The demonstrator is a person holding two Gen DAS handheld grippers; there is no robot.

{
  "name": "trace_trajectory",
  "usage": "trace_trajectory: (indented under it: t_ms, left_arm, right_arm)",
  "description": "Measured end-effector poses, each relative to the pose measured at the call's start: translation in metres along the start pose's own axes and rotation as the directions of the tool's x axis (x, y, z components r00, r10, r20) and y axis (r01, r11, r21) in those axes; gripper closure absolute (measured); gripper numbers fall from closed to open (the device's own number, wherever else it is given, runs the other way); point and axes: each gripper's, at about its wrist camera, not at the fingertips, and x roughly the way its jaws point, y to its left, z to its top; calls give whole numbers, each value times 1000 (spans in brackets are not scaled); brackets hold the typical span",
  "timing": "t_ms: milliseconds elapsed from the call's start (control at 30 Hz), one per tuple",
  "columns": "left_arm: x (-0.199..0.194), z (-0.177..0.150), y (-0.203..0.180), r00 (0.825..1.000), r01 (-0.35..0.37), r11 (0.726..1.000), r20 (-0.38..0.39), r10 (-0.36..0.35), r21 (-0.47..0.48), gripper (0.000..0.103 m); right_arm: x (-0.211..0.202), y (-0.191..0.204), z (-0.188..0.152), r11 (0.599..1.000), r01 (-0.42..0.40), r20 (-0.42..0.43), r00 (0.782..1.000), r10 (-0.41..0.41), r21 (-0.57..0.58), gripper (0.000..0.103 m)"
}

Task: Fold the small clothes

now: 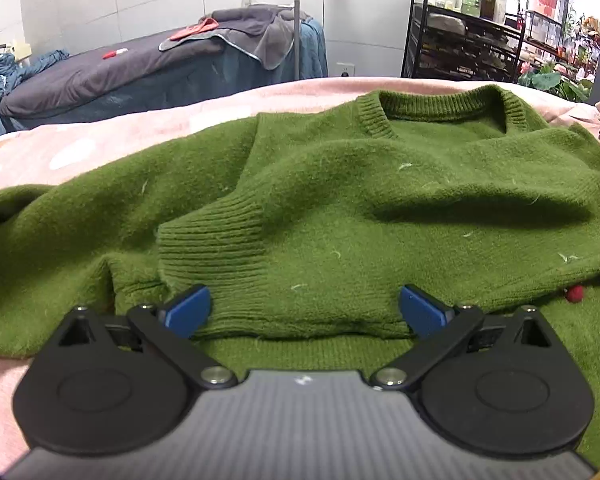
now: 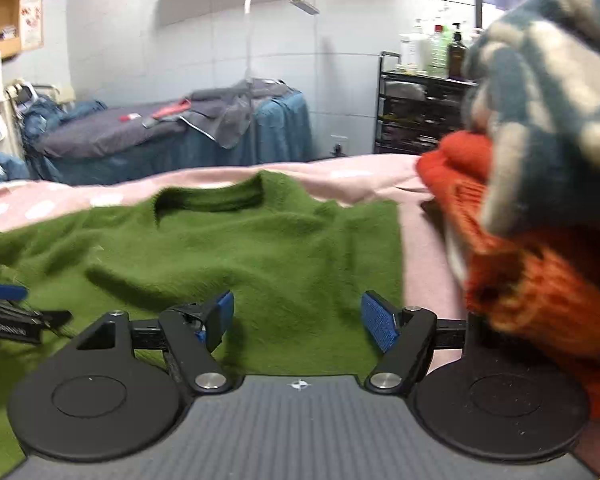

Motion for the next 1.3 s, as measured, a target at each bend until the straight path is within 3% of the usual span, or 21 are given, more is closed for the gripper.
trace_trajectory:
  t_ms: [133,233,333,433,533,600,667,700,767,833,933,1000,1067,1133,1200,1300]
  left_arm:
    - [0,1,1,1000,2,1000,-3,-2,-2,0]
    - [0,1,0,1000,3,1000,-1,-3,-2,0]
    - [0,1,1,1000,6,1000,2,-6,-2,0]
    - [0,0,2,1000,9,1000,3,-9,-3,0]
    - [0,-1,3,1000,11,1000,6,-11,-3,0]
    - [0,-1,3,1000,11,1000,8,-11,-3,0]
    - [0,-1,3,1000,12,1000,10,-12,-2,0]
    - [0,-1,3,1000,13,1000,11,-13,-2,0]
    - [-1,-1,3,1000,14,1000,11,-14,-2,0]
    - [-1,-1,4,1000,17,1000,11,-17,-3,0]
    - [-1,-1,4,1000,16,1000,9,-16,-1,0]
    - [-2,-1,5,1000,19,1000,9,-19,-1,0]
    - [-2,-1,5,1000,18,1000,8,-18,-3,0]
    - [-2,-2,6,1000,18,1000,8,-18,-2,0]
    - [-2,-2,6,1000,18,1000,9,-18,-1,0]
    - [-2,-2,6,1000,18,1000,9,-18,-1,0]
  right_arm:
    - [10,7,-3,990,104,-36,994,-108,-96,7]
    - [26,3,-1,988,134,-77,987,-139,-73,4]
    - [39,-6,3,993,116,-110,988,-112,27,0]
    - [47,-5,7,996,93,-128,988,-90,17,2]
    - [46,-8,8,998,47,-130,991,-42,34,27]
    - [39,-6,8,999,51,-104,993,-50,6,71]
    - [35,0,9,996,70,-71,995,-74,-52,78]
    - [32,5,10,990,99,-40,994,-103,-98,88]
    - [24,19,12,956,210,65,978,-200,-204,89]
    - [13,32,14,900,321,198,942,-270,-297,90]
    - [18,39,11,838,387,224,920,-322,-385,91]
    - [36,36,3,804,396,150,917,-369,-444,91]
    - [54,27,-6,835,346,57,932,-357,-428,90]
    - [60,34,-11,793,360,73,924,-375,-491,88]
    - [64,35,-6,793,355,68,926,-372,-495,84]
    - [58,23,4,853,329,35,938,-345,-405,68]
